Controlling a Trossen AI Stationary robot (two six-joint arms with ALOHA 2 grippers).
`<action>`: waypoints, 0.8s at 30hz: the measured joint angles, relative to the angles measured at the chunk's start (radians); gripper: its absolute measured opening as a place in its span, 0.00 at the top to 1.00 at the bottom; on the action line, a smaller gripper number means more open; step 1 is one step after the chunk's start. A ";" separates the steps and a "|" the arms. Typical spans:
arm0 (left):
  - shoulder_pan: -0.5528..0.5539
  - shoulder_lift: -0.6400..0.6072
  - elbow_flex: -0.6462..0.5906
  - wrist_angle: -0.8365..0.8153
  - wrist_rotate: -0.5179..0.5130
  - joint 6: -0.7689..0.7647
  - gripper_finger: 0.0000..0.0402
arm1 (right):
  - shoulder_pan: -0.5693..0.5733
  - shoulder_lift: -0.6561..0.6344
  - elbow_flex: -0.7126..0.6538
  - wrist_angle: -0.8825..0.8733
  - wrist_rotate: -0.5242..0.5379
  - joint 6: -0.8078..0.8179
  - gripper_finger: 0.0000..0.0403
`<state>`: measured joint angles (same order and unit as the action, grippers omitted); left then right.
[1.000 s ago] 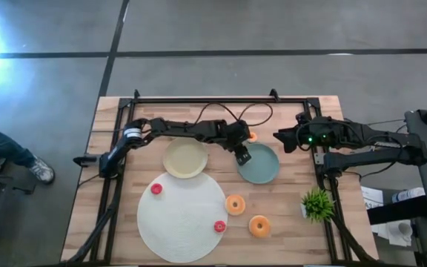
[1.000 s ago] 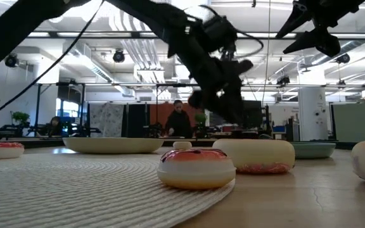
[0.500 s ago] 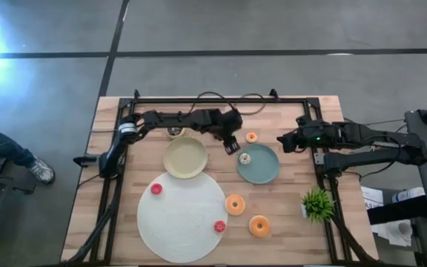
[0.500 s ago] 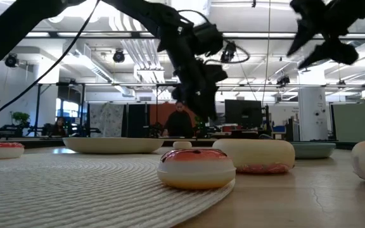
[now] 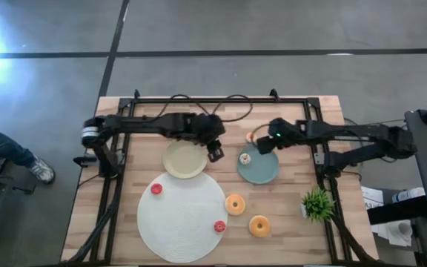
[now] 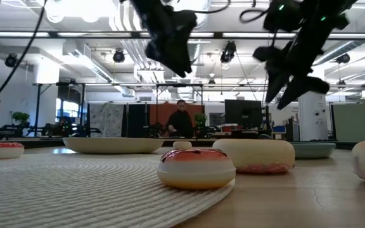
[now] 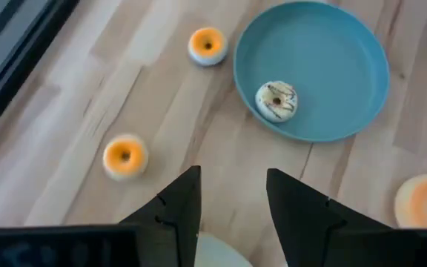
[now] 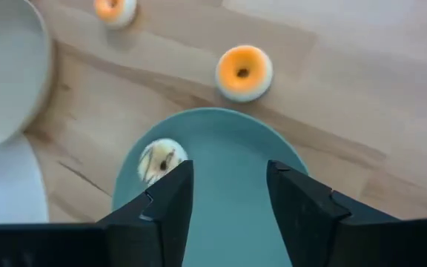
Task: Pick & Place donuts
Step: Put the blue donut on the blue plate
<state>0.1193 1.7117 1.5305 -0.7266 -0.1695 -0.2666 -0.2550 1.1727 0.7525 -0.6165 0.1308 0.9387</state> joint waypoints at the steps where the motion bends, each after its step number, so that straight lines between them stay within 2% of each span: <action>1: -0.002 -0.031 -0.037 0.014 -0.006 -0.034 0.68 | -0.017 0.033 0.007 0.009 -0.025 -0.032 0.60; 3: -0.004 -0.093 -0.121 0.044 -0.014 -0.100 0.68 | -0.043 0.103 0.035 0.033 -0.060 -0.091 0.60; 13: -0.018 -0.410 -0.514 0.277 -0.052 -0.405 0.68 | -0.063 0.426 0.287 -0.054 -0.044 -0.366 0.55; 18: -0.025 -0.508 -0.606 0.317 -0.078 -0.486 0.68 | -0.072 0.562 0.411 -0.138 0.002 -0.425 0.54; 24: -0.026 -0.555 -0.634 0.320 -0.111 -0.495 0.68 | -0.096 0.674 0.511 -0.209 0.000 -0.447 0.58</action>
<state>0.0933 1.1565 0.8963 -0.4065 -0.2804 -0.7620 -0.3512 1.8470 1.2631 -0.8251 0.1311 0.4919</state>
